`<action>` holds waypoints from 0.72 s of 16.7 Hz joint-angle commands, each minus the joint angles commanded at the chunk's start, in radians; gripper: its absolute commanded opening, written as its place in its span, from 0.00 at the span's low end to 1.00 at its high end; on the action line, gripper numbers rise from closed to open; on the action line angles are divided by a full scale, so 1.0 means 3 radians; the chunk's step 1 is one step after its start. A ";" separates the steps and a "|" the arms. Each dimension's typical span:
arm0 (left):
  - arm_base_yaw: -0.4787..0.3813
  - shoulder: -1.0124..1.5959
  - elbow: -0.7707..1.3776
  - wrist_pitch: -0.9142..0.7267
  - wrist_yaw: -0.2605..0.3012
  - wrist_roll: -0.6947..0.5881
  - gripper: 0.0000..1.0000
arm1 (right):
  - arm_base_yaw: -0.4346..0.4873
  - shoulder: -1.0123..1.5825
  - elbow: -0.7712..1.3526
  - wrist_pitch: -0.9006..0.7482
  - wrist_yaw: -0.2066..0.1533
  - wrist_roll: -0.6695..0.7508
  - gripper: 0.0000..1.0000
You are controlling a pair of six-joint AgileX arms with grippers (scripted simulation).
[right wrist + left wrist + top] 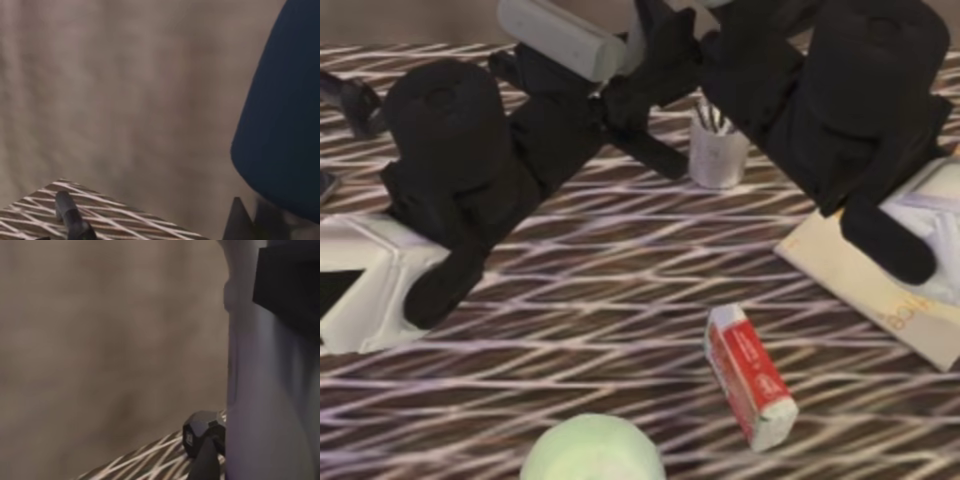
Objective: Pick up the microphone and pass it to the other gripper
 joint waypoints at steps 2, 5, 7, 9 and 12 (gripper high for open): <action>0.0000 0.0000 0.0000 0.0000 0.0000 0.0000 0.00 | 0.0000 0.0000 0.0000 0.0000 0.0000 0.0000 0.00; 0.0000 0.0000 0.0000 0.0000 0.0000 0.0000 0.00 | 0.0000 0.0000 0.0000 0.0000 0.0000 0.0000 0.00; 0.0000 0.0000 0.0000 0.0000 0.0000 0.0000 0.00 | 0.0000 0.0000 0.0000 0.0000 0.0000 0.0000 0.00; 0.0000 0.0000 0.0000 0.0000 0.0000 0.0000 0.08 | 0.0000 0.0000 0.0000 0.0000 0.0000 0.0000 0.00; 0.0000 0.0000 0.0000 0.0000 0.0000 0.0000 0.30 | 0.0000 0.0000 0.0000 0.0000 0.0000 0.0000 0.00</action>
